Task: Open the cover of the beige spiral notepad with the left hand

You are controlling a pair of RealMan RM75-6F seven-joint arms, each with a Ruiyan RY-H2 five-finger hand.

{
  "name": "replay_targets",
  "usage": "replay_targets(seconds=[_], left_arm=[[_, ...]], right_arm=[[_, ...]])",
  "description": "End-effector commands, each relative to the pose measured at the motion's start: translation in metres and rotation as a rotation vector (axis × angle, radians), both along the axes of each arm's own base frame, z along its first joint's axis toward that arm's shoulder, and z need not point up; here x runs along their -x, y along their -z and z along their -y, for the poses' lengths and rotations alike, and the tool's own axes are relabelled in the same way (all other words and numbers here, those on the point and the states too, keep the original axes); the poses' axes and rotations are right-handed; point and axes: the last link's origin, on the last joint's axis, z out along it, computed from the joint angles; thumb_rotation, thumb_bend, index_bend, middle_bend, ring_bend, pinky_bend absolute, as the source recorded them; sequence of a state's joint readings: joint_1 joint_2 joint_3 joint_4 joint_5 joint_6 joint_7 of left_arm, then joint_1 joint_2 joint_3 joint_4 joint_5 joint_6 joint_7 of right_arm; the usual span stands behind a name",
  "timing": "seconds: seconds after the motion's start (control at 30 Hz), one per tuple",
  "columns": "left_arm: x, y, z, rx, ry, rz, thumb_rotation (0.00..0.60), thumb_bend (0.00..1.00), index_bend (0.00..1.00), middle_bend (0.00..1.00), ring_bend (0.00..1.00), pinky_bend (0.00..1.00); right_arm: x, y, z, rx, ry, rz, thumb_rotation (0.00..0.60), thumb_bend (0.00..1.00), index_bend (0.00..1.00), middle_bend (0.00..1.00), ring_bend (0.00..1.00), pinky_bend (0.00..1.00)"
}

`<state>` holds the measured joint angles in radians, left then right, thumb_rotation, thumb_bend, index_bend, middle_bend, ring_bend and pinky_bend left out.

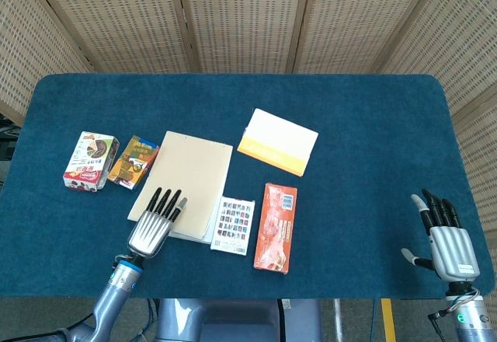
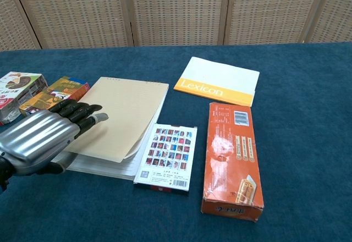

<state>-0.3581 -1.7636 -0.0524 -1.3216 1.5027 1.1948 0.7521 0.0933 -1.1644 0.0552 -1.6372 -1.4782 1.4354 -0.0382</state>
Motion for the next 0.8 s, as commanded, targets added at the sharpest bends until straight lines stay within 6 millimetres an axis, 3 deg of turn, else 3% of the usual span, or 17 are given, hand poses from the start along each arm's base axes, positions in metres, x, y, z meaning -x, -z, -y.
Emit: replay_targets(seconds=[0.03, 0.67, 0.8], left_arm=[[-0.001, 0.0, -0.004, -0.003, -0.007, 0.003, 0.6, 0.58, 0.02, 0.0, 0.0, 0.0], [-0.003, -0.011, -0.034, -0.082, -0.065, 0.001, 0.6, 0.59, 0.03, 0.0, 0.0, 0.0], [-0.005, -0.015, -0.042, -0.097, -0.068, 0.004, 0.6, 0.59, 0.15, 0.0, 0.0, 0.0]], right_arm=[[0.0, 0.0, 0.0, 0.0, 0.0, 0.001, 0.6, 0.0, 0.0, 0.0, 0.0, 0.0], [0.0, 0.001, 0.0, -0.001, 0.008, 0.022, 0.6, 0.0, 0.0, 0.0, 0.0, 0.0], [0.0, 0.001, 0.0, -0.003, 0.009, 0.026, 0.6, 0.0, 0.0, 0.0, 0.0, 0.0]])
